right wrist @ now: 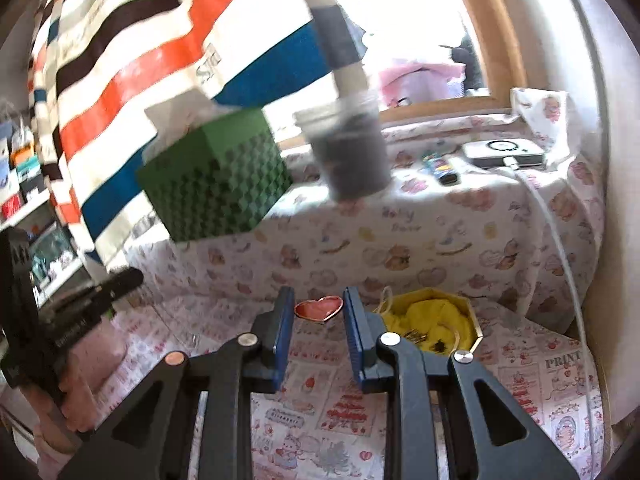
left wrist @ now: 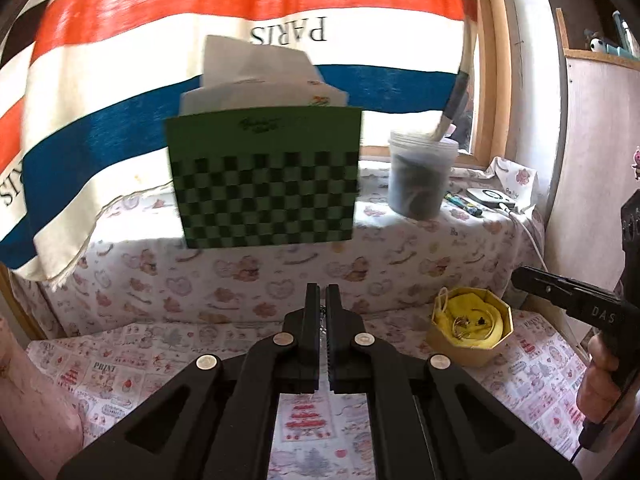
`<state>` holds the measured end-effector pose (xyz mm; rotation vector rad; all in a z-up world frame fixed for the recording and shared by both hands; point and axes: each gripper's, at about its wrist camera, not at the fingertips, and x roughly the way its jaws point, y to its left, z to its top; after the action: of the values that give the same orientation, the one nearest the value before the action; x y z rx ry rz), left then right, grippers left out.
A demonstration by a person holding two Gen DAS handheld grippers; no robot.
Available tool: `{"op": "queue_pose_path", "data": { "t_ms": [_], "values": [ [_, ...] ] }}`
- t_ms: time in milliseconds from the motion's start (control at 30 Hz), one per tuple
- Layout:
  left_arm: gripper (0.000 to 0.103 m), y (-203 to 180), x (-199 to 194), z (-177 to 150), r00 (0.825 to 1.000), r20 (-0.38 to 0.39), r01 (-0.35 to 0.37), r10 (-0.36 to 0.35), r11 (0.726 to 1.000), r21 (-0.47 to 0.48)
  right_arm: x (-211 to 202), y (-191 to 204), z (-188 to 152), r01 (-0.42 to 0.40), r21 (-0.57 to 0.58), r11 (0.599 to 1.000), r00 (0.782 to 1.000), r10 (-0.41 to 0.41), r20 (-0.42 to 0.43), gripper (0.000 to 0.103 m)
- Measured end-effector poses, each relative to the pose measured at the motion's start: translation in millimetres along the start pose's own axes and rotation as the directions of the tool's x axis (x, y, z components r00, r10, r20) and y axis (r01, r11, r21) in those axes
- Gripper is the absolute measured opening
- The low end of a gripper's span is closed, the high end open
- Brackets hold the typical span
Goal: Organize jewelry
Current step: 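Carry both items over the gold box and open both grippers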
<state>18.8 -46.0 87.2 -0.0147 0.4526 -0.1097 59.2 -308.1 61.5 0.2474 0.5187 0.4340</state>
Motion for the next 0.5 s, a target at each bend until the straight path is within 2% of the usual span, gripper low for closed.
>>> {"op": "queue_pose_path", "data": {
  "t_ms": [167,367,500],
  "values": [
    [0.002,-23.3,4.7,20.2,0.997,-0.017,0.073,-0.074,0.997,-0.032,-5.9,-22.4,5.1,0.036,0.049,0.998,0.999,-0.037,0.019,0.023],
    [0.002,-66.2,17.7,43.4,0.992,-0.018,0.124,-0.125,0.992,-0.025,14.4,-50.3,3.7,0.071,0.103,0.992,0.996,-0.066,-0.059,0.023],
    [0.002,-93.9,34.1,48.5,0.986,-0.047,0.162,-0.163,0.987,-0.020,29.5,-61.8,0.0,0.093,0.121,0.988,0.990,-0.079,-0.116,0.023]
  ]
}}
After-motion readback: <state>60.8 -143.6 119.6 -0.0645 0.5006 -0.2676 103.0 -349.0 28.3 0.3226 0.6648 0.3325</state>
